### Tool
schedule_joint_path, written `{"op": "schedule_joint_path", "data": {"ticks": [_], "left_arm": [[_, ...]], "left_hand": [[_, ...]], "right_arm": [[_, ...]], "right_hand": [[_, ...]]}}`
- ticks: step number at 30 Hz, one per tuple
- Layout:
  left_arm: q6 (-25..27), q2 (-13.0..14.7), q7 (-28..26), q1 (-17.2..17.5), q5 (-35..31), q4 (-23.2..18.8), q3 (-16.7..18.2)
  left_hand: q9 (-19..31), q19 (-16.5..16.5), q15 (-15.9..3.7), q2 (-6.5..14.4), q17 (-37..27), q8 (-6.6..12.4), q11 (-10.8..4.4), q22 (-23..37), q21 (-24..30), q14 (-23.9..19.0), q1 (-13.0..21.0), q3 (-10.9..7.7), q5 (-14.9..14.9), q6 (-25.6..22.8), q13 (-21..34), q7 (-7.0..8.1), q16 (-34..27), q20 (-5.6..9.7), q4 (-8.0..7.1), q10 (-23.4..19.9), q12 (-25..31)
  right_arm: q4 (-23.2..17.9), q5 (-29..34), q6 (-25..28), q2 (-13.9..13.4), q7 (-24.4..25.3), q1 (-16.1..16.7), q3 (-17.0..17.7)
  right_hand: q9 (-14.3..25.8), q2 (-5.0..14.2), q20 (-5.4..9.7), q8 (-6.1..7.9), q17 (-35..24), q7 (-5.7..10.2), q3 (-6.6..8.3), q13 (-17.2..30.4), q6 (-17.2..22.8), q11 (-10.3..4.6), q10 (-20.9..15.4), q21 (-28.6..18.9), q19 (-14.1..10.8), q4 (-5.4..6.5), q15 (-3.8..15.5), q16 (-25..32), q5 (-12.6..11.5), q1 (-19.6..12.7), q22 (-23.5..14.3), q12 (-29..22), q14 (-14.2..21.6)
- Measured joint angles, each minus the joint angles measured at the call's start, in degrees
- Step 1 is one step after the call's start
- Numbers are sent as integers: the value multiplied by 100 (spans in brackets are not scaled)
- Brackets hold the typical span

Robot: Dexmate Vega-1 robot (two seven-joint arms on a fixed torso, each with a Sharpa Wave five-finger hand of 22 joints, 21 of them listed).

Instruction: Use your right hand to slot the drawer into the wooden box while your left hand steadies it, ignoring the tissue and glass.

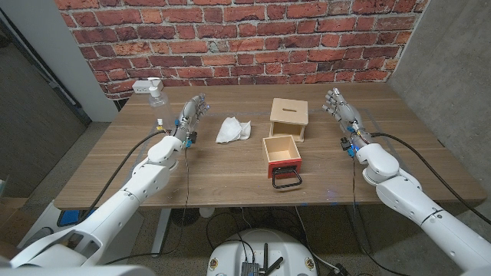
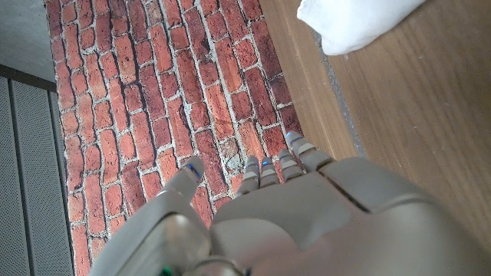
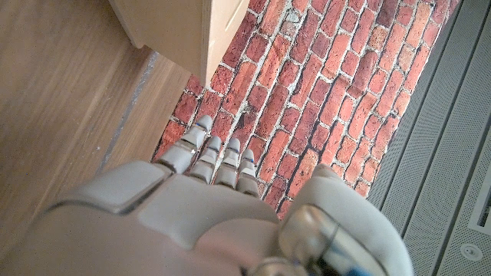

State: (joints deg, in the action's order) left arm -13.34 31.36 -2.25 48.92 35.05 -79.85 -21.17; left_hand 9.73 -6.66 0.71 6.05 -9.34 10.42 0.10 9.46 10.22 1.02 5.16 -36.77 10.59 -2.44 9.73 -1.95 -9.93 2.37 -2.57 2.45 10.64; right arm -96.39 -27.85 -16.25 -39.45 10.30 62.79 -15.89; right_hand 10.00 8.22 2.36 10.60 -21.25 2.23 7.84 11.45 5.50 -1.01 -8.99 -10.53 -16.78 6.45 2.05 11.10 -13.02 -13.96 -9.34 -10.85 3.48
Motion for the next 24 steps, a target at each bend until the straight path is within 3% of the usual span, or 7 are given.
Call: {"op": "schedule_joint_path", "data": {"ticks": [10,24], "left_arm": [[100,39,-16,-26,-51,-58,-15],[250,207,-80,-53,-137,-265,-12]], "left_hand": [[0,0,0,0,0,0,0,0,0,0,0,-23,0,0,0,0,0,0,71,0,0],[0,0,1,6,-1,0,0,0,0,0,38,-54,0,0,0,0,0,0,101,0,0]], "right_arm": [[-549,196,114,-289,150,337,148],[-1141,961,390,-578,470,742,289]], "right_hand": [[0,0,0,0,53,42,45,-27,42,-32,-32,0,0,-45,10,16,39,0,0,0,87],[0,-29,0,0,116,71,38,-26,72,-53,-10,0,0,-92,10,16,39,-30,-1,0,87]]}}
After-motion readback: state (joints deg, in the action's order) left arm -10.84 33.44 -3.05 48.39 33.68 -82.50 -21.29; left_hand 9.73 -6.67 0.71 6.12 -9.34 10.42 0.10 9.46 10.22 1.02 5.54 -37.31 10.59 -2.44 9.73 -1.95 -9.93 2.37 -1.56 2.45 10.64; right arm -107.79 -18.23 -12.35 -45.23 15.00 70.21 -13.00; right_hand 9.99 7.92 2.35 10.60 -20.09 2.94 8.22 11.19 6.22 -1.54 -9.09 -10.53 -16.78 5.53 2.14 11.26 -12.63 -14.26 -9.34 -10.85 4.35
